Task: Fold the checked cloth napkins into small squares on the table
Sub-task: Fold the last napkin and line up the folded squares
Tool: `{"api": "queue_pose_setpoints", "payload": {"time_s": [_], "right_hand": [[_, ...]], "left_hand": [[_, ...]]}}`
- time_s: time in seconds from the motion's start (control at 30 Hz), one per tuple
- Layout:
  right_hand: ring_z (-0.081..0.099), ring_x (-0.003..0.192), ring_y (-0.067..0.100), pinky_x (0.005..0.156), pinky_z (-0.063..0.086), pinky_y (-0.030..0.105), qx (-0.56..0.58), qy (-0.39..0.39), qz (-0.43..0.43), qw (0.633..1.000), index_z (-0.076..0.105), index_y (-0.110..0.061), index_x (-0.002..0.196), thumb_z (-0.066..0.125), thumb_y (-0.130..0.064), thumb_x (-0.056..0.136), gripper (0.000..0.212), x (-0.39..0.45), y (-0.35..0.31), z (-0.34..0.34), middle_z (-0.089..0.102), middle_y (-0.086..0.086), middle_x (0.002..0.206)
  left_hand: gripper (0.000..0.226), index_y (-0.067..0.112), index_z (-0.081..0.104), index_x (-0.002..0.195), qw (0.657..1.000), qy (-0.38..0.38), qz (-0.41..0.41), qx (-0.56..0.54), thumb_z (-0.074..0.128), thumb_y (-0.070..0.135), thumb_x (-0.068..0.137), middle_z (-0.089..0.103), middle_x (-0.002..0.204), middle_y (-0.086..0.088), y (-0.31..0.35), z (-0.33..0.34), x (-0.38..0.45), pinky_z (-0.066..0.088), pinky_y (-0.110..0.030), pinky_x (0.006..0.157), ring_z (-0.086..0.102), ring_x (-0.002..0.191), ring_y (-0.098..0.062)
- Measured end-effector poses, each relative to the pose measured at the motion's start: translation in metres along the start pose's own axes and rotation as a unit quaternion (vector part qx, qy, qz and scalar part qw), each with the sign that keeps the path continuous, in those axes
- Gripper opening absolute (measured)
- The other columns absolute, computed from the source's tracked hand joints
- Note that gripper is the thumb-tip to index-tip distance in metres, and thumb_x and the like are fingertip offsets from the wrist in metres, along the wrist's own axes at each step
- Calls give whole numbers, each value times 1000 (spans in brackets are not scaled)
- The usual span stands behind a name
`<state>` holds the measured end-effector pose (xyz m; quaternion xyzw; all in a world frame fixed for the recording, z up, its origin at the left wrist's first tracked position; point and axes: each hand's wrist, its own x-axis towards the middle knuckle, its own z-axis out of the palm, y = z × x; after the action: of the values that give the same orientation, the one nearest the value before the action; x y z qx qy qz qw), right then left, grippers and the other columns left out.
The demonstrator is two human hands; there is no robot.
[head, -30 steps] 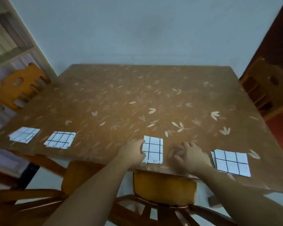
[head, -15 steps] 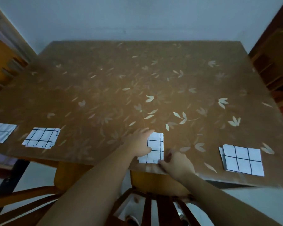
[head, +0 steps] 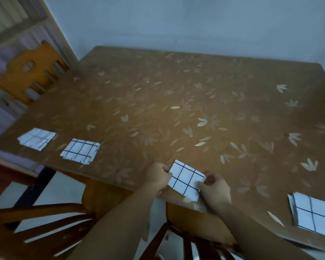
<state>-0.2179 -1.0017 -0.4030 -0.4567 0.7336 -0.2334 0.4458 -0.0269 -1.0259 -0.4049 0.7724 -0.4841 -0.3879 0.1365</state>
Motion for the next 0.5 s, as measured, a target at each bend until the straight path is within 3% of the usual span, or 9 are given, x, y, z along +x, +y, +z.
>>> {"api": "queue_pose_setpoints", "payload": {"time_s": [0.13, 0.27, 0.33, 0.4, 0.5], "right_hand": [[52, 68, -4, 44, 35, 8, -19, -48, -29, 998, 60, -22, 105, 70, -17, 80, 27, 2, -29, 41, 62, -9, 84], [52, 66, -4, 46, 34, 6, -56, -90, -71, 992, 61, -20, 111, 67, -17, 82, 30, 0, -62, 96, 64, -7, 88], [54, 60, -3, 42, 36, 7, -69, -100, -96, 988, 61, -19, 110, 68, -16, 83, 28, -1, -79, 123, 60, -11, 79], [61, 68, 10, 55, 41, 15, -91, -103, -117, 984, 63, -15, 107, 68, -15, 83, 26, -1, -93, 146, 59, -8, 78], [53, 78, 14, 70, 40, 24, -111, -100, -117, 982, 65, -11, 107, 68, -15, 83, 25, 0, -109, 172, 67, 4, 91]], "left_hand": [[9, 16, 67, 95, 996, 39, -43, -65, 68, 20, 87, 60, 81, 3, -38, -36, -4, 45, -26, 74, 56, 81, -15], [22, 16, 67, 109, 991, 84, -53, -89, 67, 23, 88, 65, 104, 3, -81, -76, 1, 50, -33, 88, 59, 97, -17], [28, 13, 65, 117, 988, 106, -45, -99, 64, 20, 90, 65, 113, -2, -99, -95, 10, 49, -33, 91, 58, 103, -18], [30, 12, 62, 121, 987, 118, -31, -101, 61, 14, 91, 64, 119, -3, -112, -112, 19, 46, -30, 90, 56, 105, -17], [34, 15, 61, 124, 985, 136, -15, -102, 58, 8, 91, 64, 119, -3, -126, -131, 29, 46, -28, 85, 53, 98, -14]]}}
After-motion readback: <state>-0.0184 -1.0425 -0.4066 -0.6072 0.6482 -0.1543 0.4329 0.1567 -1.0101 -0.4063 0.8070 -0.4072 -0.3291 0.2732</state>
